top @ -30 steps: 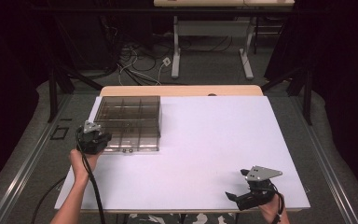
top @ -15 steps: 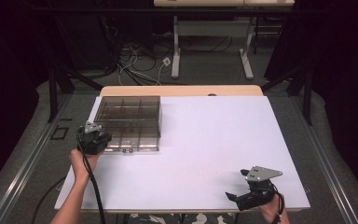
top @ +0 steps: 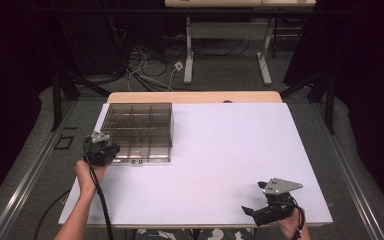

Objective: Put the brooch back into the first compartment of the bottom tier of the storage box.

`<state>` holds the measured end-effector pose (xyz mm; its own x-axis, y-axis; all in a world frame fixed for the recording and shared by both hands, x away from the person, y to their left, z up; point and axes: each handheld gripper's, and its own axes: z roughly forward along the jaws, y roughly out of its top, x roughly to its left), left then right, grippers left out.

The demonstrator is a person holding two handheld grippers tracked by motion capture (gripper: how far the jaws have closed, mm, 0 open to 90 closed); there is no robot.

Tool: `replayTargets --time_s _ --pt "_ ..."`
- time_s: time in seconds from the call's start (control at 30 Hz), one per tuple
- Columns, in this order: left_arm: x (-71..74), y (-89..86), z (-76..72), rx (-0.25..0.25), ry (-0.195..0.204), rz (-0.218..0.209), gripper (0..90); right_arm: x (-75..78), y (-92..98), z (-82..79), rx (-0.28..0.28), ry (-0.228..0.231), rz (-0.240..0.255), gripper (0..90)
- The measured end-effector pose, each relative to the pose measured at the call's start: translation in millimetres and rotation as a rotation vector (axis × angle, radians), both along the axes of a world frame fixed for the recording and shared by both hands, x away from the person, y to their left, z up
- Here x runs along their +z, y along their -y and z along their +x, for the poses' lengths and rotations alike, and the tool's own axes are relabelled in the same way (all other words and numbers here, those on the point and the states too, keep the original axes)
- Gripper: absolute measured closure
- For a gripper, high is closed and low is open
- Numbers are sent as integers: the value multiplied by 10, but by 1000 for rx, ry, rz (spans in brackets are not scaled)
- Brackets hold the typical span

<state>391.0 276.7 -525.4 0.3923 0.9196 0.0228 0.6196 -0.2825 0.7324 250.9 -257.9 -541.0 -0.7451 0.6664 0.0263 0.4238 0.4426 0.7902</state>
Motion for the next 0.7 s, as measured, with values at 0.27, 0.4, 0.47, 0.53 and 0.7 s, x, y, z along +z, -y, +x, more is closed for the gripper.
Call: replayTargets --time_s 0.27,0.4,0.47,0.53,0.7 --pt "-32 -7 18 3 -15 4 815 5 5 1 1 -10 -13 6" --pt "-40 -5 23 -2 -13 13 815 2 9 4 -1 -4 -7 6" --pt "-45 -8 25 0 -15 8 815 -1 7 2 -6 0 -2 7" --pt "-47 -13 29 2 -13 12 815 -3 4 5 -2 2 -2 6" --pt "-48 -19 27 0 -18 11 814 4 -1 -4 -2 3 -2 6"
